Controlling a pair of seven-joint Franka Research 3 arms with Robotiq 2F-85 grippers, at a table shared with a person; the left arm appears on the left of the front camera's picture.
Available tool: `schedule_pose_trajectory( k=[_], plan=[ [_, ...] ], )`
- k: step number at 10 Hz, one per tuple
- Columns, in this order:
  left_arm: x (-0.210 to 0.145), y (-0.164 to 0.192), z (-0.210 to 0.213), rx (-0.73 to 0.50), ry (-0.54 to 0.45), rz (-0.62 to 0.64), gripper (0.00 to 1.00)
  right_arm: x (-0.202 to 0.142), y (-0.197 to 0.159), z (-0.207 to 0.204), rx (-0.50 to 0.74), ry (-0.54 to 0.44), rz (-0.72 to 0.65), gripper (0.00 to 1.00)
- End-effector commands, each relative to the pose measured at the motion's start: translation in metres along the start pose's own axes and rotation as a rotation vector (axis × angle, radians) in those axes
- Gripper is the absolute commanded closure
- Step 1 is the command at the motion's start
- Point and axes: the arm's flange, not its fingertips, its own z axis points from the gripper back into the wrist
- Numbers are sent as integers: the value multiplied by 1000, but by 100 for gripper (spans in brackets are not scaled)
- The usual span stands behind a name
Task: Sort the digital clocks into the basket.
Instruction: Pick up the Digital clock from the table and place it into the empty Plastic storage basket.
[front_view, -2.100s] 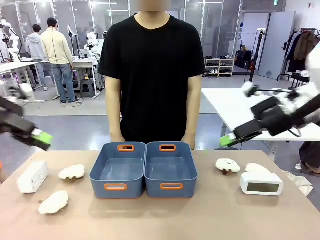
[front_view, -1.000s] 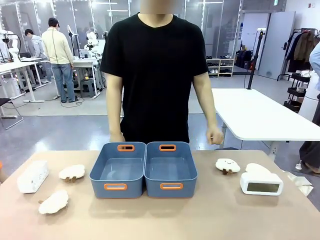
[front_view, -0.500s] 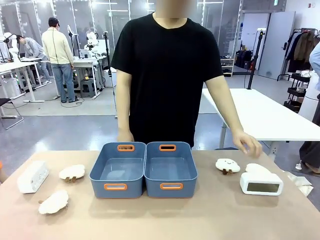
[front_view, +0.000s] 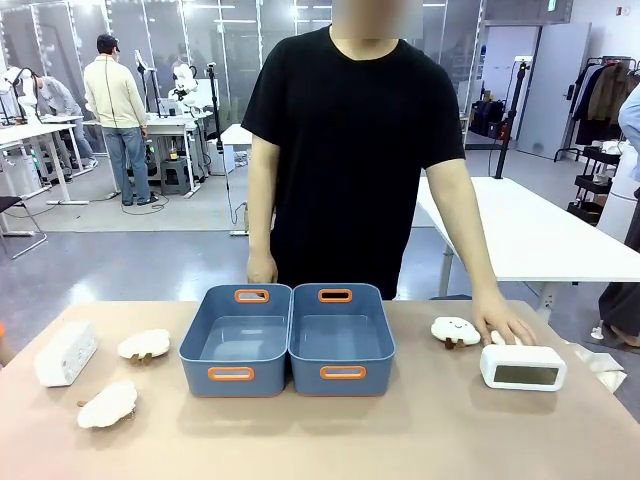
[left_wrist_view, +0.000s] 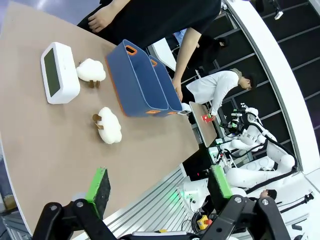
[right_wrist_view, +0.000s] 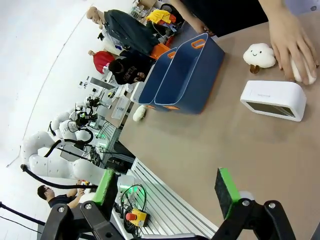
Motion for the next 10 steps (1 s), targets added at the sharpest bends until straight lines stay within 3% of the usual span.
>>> schedule_pose_trajectory(
  k=[1,10],
  plan=[
    [-4,-2,2,-10,17,-10,0,1,0,1,9,-6,10,0],
    [-4,-2,2,-10,17,-10,0,1,0,1,9,-6,10,0]
  ],
)
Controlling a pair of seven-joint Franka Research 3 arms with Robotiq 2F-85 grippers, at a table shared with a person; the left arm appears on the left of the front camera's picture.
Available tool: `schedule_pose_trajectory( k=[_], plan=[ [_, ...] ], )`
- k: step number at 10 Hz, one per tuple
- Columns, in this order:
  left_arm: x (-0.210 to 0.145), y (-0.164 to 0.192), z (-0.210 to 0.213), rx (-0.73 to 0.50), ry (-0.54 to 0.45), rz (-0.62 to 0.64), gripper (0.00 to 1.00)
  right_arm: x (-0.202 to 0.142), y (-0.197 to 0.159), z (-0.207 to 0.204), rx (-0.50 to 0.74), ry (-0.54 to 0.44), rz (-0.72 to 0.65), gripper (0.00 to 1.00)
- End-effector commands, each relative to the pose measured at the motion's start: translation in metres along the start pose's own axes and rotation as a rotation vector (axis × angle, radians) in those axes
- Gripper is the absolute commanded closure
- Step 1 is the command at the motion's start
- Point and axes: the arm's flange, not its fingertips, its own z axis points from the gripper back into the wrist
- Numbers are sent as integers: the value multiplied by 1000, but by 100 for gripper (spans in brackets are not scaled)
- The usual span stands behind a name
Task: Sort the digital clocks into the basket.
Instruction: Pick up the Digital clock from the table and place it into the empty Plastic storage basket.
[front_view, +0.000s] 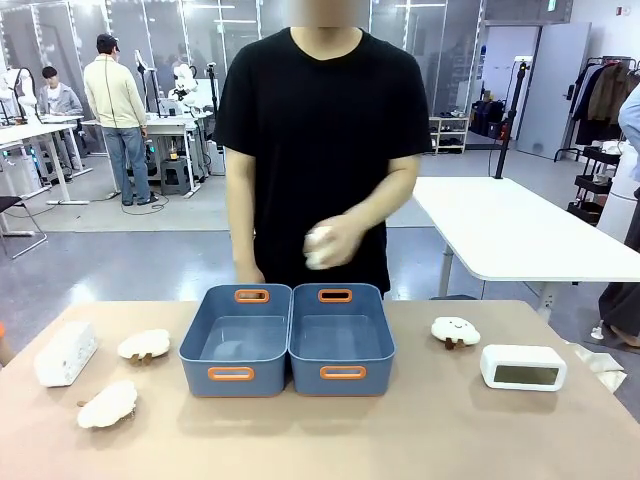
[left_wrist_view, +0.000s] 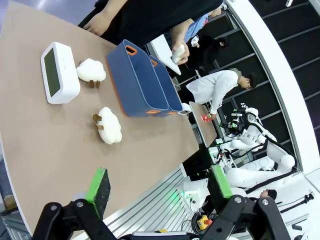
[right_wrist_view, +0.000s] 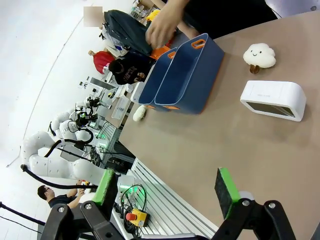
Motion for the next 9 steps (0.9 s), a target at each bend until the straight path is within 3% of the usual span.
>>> schedule_pose_trajectory(
  k=[1,6,8,9],
  plan=[
    [-4,-2,2,-10,17,-10,0,1,0,1,8,-6,10,0],
    [0,0,0,0,0,0,0,1,0,1,8,-6,10,0],
    [29,-44,-36,300,197,-105,0,1,0,1,8,-6,10,0],
    [54,-60,-76,427,277,-167,0,1,0,1,8,-6,10,0]
  ],
)
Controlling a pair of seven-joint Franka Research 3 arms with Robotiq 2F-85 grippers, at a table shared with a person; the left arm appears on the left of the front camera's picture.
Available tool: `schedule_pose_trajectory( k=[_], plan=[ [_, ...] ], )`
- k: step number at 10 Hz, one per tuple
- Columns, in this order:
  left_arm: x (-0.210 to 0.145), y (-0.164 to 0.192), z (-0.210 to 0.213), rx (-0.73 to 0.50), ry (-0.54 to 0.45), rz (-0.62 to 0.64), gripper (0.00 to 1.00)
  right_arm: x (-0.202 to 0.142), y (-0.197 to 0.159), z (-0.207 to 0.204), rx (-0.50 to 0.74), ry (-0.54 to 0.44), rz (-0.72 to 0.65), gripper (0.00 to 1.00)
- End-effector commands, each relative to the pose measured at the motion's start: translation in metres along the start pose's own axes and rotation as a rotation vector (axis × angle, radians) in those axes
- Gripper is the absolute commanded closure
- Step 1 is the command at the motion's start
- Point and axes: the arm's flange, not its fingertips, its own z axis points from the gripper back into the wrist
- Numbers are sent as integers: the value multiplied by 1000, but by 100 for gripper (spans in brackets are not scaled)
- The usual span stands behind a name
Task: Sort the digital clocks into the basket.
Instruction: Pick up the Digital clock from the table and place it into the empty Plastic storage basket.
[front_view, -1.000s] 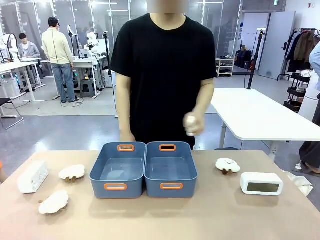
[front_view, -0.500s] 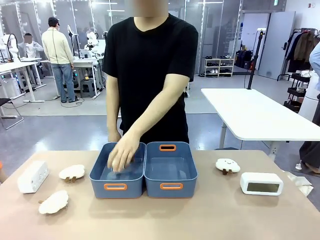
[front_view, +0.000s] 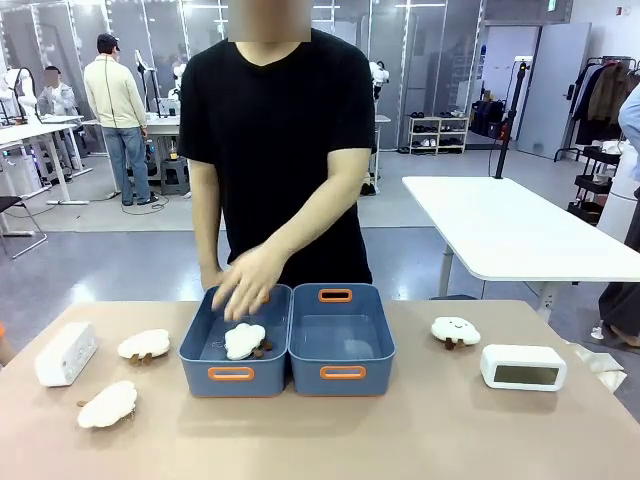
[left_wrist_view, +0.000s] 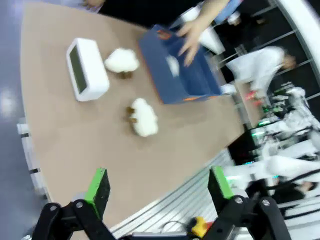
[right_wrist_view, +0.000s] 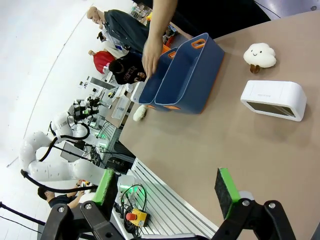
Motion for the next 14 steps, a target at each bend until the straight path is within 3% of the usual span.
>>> schedule_pose_trajectory(
  k=[1,3,6,7,12,14],
  plan=[
    [43,-44,-73,314,171,-84,0,1,0,1,8,-6,10,0],
    [76,-67,-138,447,279,-126,0,1,0,1,8,-6,10,0],
    [95,-79,-213,691,387,-154,0,1,0,1,8,-6,10,0],
    [100,-74,-231,773,368,-142,0,1,0,1,8,-6,10,0],
    [98,-36,-291,878,176,30,0,1,0,1,8,-6,10,0],
    [91,-23,-304,915,144,87,0,1,0,1,8,-6,10,0]
  ],
)
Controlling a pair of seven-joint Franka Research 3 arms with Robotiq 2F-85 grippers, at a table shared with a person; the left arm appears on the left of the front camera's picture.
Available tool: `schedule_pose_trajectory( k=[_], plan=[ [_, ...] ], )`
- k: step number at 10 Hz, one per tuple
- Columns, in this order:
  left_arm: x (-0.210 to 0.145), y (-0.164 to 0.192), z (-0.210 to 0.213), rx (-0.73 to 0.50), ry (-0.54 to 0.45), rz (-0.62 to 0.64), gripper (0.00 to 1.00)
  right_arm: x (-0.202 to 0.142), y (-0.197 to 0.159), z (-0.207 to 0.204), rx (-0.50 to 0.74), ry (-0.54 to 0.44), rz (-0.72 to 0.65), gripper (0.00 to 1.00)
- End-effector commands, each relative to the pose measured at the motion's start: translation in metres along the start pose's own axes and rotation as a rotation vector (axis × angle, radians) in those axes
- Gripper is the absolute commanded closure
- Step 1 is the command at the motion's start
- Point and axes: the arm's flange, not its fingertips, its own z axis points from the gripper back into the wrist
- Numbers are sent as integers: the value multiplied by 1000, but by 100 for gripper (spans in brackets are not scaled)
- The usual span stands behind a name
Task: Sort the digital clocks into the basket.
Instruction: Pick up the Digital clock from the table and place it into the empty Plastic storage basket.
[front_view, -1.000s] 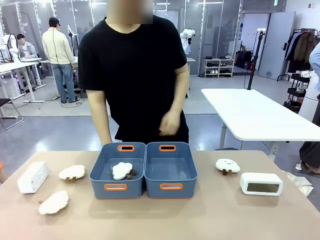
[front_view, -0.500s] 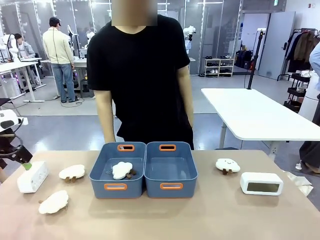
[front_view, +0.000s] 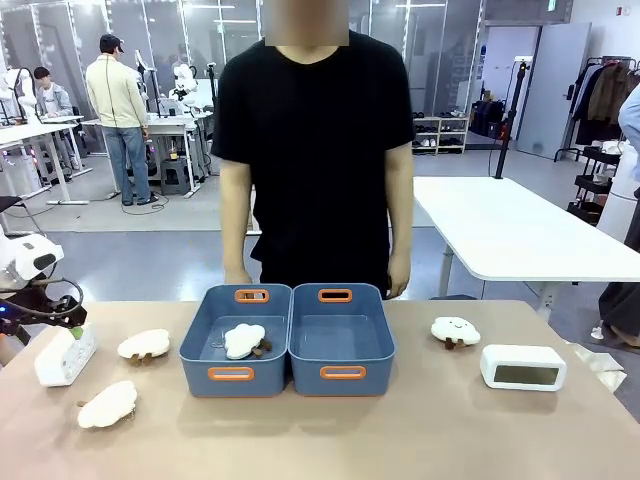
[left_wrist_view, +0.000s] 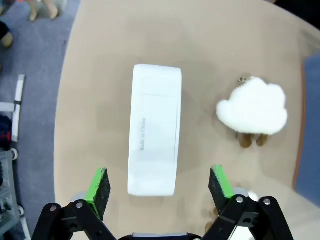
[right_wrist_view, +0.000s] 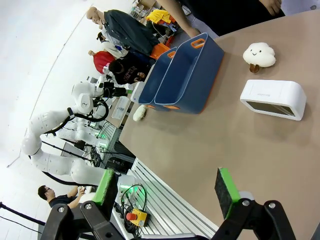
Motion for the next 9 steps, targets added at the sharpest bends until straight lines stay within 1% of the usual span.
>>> schedule_pose_trajectory(
  k=[1,2,4,5,6,7,9],
  plan=[
    [-3,-10,-27,52,-29,56,0,2,1,1,8,-7,13,0],
    [-8,-8,-38,76,-27,57,0,2,1,1,8,-7,13,0],
    [-24,-8,-52,63,-6,24,0,2,1,1,8,-7,13,0],
    [-26,-8,-59,53,-12,-11,45,2,1,1,8,-7,13,0],
    [-27,-8,-59,54,1,-6,60,2,1,1,8,-7,13,0],
    [-29,-6,-58,55,-3,-6,100,2,1,1,8,-7,13,0],
    [-31,-6,-59,53,-3,-4,100,2,1,1,8,-7,13,0]
  ],
)
